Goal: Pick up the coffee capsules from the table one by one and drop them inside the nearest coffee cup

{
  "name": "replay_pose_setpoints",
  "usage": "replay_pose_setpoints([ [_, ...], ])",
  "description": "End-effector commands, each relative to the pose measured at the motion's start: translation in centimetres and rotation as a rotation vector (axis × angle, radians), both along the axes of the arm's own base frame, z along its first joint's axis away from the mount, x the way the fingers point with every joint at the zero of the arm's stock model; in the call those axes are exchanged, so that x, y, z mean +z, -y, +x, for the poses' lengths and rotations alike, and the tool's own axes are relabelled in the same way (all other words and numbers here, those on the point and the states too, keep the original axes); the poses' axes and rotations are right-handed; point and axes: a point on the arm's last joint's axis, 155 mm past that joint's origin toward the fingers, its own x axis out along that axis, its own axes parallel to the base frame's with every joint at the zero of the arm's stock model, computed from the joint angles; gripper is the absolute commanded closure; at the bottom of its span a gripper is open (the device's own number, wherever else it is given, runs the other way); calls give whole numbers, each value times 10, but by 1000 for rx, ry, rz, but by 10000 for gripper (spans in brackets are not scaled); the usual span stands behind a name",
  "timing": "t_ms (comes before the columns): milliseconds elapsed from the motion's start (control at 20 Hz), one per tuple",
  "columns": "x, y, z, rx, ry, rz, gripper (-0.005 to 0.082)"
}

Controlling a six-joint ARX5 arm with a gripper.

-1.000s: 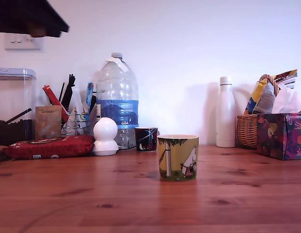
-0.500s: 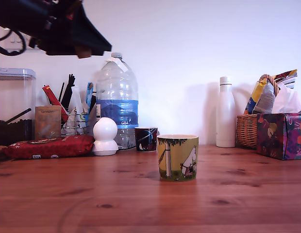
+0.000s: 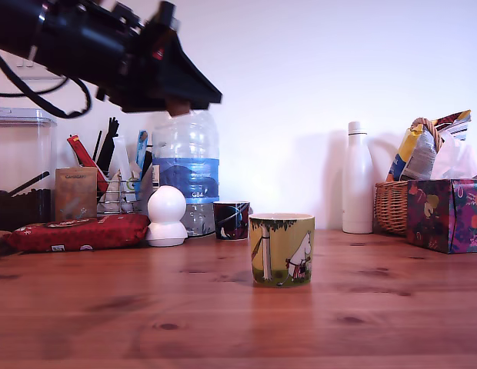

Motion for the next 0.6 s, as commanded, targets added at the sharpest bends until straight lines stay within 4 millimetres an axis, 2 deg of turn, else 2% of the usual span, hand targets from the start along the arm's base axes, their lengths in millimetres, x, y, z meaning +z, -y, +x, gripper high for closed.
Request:
replay_pose_setpoints([
  [0, 6, 13, 4, -27, 7, -13, 642],
  [550, -24, 69, 37, -98, -171, 103, 642],
])
